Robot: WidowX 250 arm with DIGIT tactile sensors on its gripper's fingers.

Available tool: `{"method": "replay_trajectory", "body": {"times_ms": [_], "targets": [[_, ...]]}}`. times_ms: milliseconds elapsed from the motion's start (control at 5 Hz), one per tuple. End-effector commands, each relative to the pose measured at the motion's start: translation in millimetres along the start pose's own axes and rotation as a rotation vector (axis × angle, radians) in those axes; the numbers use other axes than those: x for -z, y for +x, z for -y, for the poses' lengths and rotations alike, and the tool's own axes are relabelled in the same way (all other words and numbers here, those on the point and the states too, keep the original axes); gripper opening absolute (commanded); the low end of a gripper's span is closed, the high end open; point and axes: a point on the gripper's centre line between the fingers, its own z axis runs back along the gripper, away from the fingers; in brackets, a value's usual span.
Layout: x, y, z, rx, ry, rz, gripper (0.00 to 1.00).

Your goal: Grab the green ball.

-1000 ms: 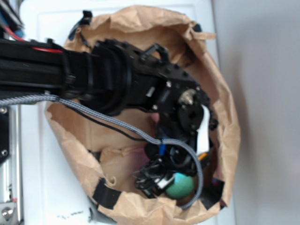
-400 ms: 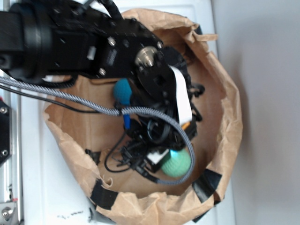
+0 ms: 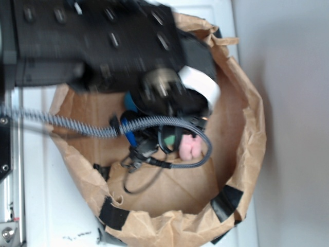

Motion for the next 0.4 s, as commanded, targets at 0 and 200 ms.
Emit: {"method": "replay_trajectory", "body": {"times_ms": [0,200], "targets": [[-59.9,-11.9,-1.2,-0.080,0.145,0.068,0.00],[-62.3,-17.1,-6.6,-0.133,0.178,0.081,0.00]]}}
